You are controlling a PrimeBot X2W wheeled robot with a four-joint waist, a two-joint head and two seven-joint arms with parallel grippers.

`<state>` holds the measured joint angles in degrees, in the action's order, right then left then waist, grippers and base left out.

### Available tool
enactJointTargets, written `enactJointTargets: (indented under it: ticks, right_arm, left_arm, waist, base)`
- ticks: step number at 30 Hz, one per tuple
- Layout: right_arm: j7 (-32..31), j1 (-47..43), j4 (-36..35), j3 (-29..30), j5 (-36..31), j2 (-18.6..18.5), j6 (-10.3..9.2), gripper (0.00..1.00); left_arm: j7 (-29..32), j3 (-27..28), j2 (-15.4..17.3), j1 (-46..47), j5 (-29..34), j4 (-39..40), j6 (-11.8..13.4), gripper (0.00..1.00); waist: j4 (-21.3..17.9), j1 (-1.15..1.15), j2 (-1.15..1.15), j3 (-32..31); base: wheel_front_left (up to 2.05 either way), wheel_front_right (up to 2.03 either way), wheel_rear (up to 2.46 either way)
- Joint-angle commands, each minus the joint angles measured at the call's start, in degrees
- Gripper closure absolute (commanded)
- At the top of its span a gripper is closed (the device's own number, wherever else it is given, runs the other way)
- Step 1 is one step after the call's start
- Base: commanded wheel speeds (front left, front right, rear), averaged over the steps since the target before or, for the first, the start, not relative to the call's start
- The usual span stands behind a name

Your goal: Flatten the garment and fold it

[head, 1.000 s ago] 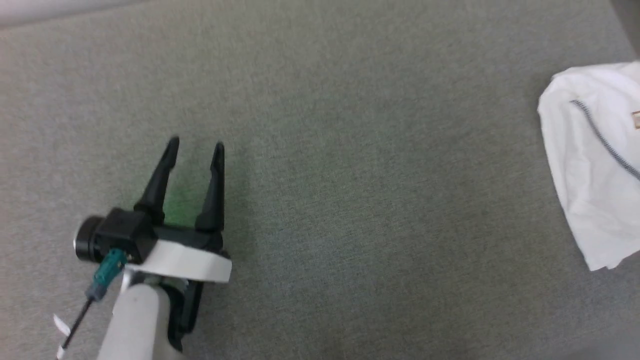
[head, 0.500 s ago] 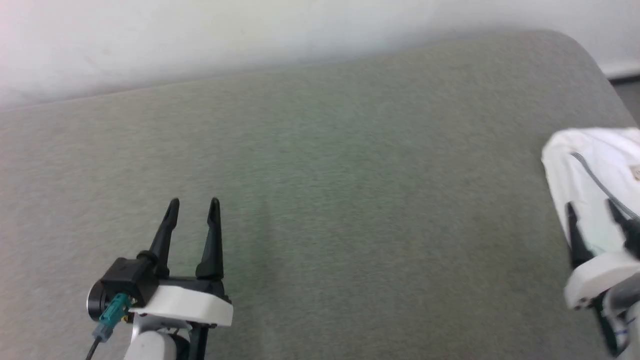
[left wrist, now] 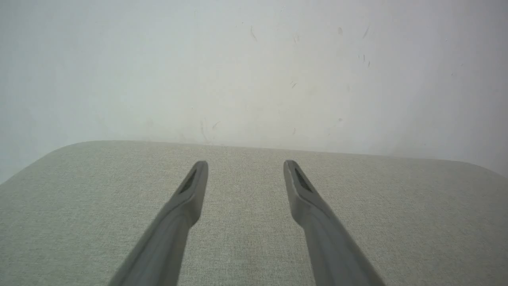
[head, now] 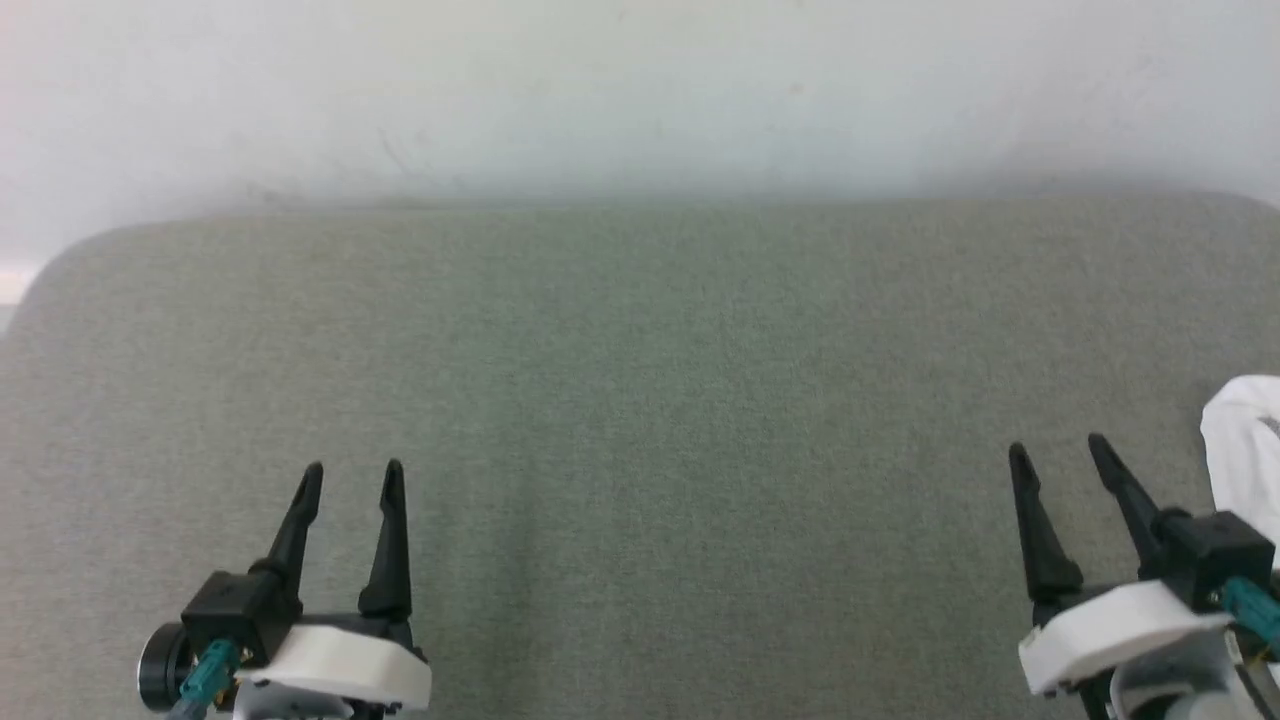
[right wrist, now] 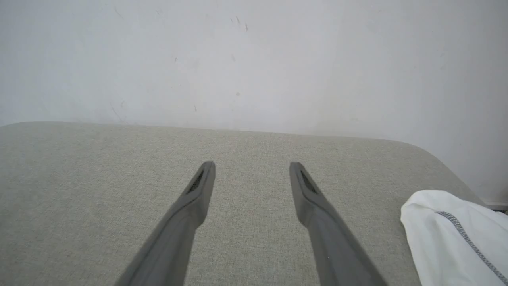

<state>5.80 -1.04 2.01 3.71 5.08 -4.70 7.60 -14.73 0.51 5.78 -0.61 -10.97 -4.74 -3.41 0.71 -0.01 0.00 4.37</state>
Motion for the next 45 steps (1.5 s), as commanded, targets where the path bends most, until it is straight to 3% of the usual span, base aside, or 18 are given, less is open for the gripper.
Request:
enactJointTargets:
  ticks: [1, 8, 20, 21, 45]
  right_arm:
    - [-0.67, -2.05, -2.03, -0.33, -0.24, 0.36, -0.11, 0.00]
    - [-3.15, -6.98, -7.88, -1.77, -0.45, 1.16, -0.11, 0.00]
    - [-4.11, -9.28, -9.58, -2.87, -0.32, 1.71, -0.11, 0.00]
    - [-4.10, -8.77, -9.27, -2.77, -0.16, 1.48, 0.00, 1.00]
    - [-4.38, -7.15, -8.03, -2.88, -0.95, 1.50, -0.02, 1.00]
  left_arm:
    - [-0.27, 0.26, 0.45, -1.15, 0.57, -0.31, 0.20, 0.00]
    - [-0.27, 0.21, 0.89, -3.50, 1.21, -1.78, -0.29, 0.00]
    - [-0.27, -0.42, 0.66, -5.03, 1.50, -3.56, -1.05, 0.00]
    - [0.01, -0.38, 0.66, -4.27, 1.01, -3.44, -0.65, 1.00]
    - [2.49, -0.39, 0.08, -3.46, 2.62, -2.10, 0.03, 1.00]
  waist:
    - [1.45, 0.01, 0.00, -2.40]
    - [0.83, 0.01, 0.00, -3.90]
    - [0.61, 0.01, 0.00, -5.07]
    - [0.62, 0.01, 0.00, -5.08]
    - [0.40, 0.01, 0.00, -4.97]
  base:
    - [0.00, 0.00, 0.00]
    - [0.00, 0.00, 0.00]
    - [0.00, 0.00, 0.00]
    - [0.00, 0.00, 0.00]
    - [0.00, 0.00, 0.00]
